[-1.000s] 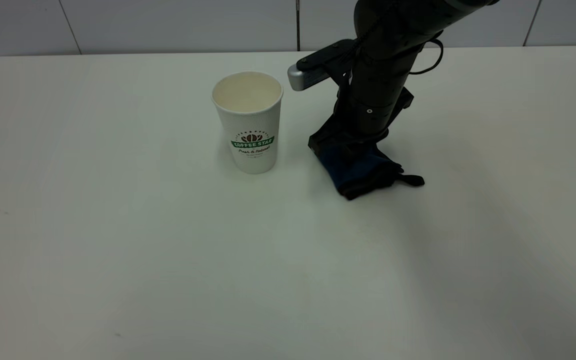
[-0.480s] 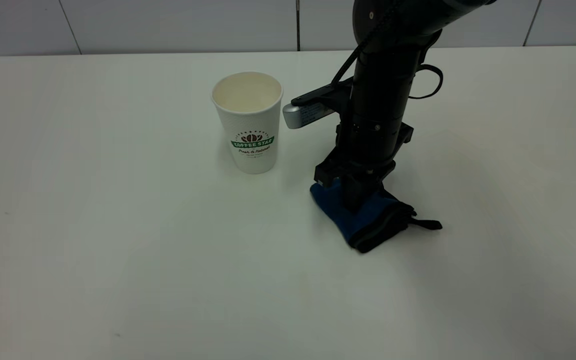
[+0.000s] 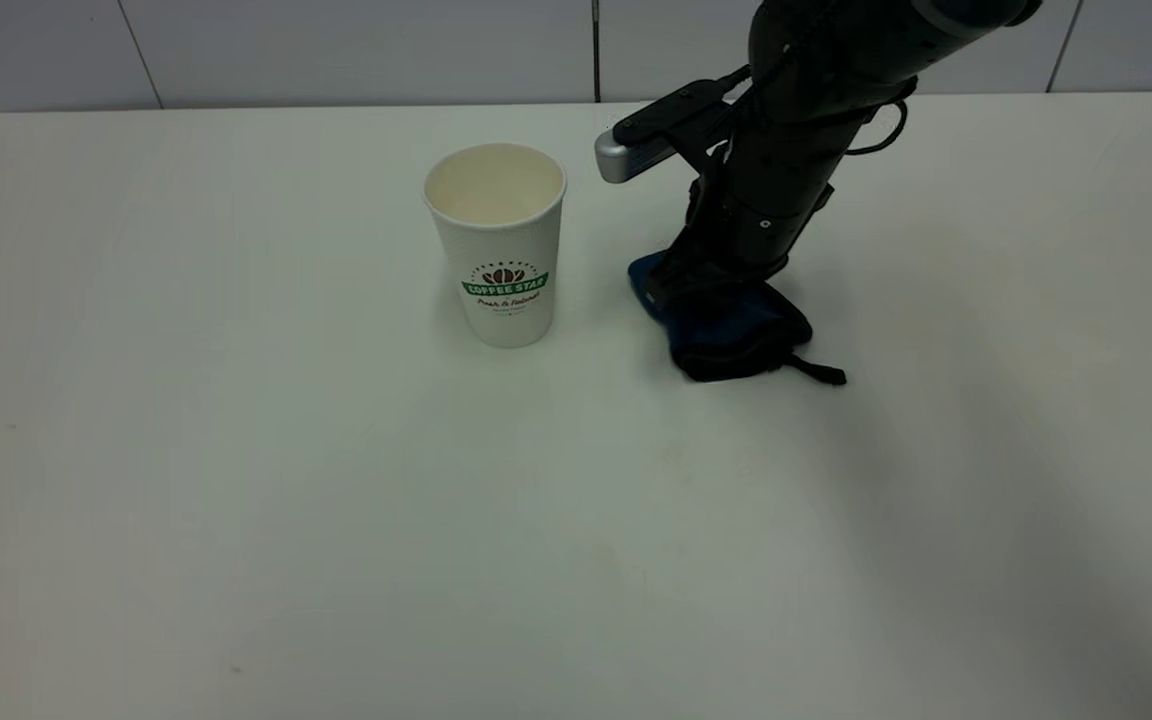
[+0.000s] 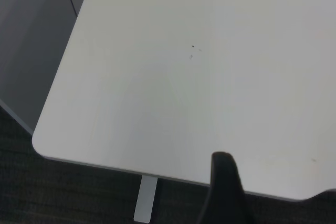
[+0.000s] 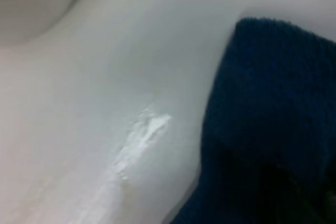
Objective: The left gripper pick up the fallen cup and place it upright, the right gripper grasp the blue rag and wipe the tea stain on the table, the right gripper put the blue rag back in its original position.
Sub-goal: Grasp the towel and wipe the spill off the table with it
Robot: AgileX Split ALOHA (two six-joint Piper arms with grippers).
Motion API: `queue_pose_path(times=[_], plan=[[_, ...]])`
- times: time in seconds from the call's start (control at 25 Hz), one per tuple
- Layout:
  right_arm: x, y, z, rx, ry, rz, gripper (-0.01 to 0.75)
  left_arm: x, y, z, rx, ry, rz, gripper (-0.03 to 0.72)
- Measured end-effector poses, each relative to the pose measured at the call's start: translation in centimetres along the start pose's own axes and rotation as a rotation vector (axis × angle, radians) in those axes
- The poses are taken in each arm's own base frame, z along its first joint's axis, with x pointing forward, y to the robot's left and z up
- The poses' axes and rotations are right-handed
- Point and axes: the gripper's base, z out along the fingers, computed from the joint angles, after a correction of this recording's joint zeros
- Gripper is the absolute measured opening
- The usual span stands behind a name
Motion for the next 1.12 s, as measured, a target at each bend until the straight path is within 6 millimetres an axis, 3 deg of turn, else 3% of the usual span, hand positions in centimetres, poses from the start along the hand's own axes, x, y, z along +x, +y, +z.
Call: queue_pose_path(times=[0.2, 0.44, 0.56, 0.76, 0.88, 0.96, 1.04, 1.12], plan=[[0.9, -2.5, 0.1, 0.069, 0.058, 0.015, 0.074, 0.0, 0.0, 0.0, 0.0, 0.0, 0.0, 0.558], [4.4, -9.7, -1.3, 0.164, 0.227, 0.293, 0.074, 0.0, 0.0, 0.0, 0.0, 0.0, 0.0, 0.558], [6.0, -12.2, -2.1, 0.172, 0.281, 0.432, 0.074, 0.0, 0.0, 0.0, 0.0, 0.0, 0.0, 0.558], [6.3, -13.0, -2.5, 0.128, 0.278, 0.466, 0.106, 0.0, 0.0, 0.0, 0.0, 0.0, 0.0, 0.558], [6.2, -12.9, -3.2, 0.119, 0.292, 0.461, 0.21, 0.0, 0.0, 0.0, 0.0, 0.0, 0.0, 0.558], [5.7, -12.9, -4.4, 0.115, 0.309, 0.463, 0.333, 0.0, 0.0, 0.0, 0.0, 0.0, 0.0, 0.558], [4.7, -13.2, -6.7, 0.118, 0.314, 0.467, 0.445, 0.0, 0.0, 0.0, 0.0, 0.0, 0.0, 0.558], [3.0, -13.5, -10.4, 0.126, 0.298, 0.466, 0.533, 0.0, 0.0, 0.0, 0.0, 0.0, 0.0, 0.558]])
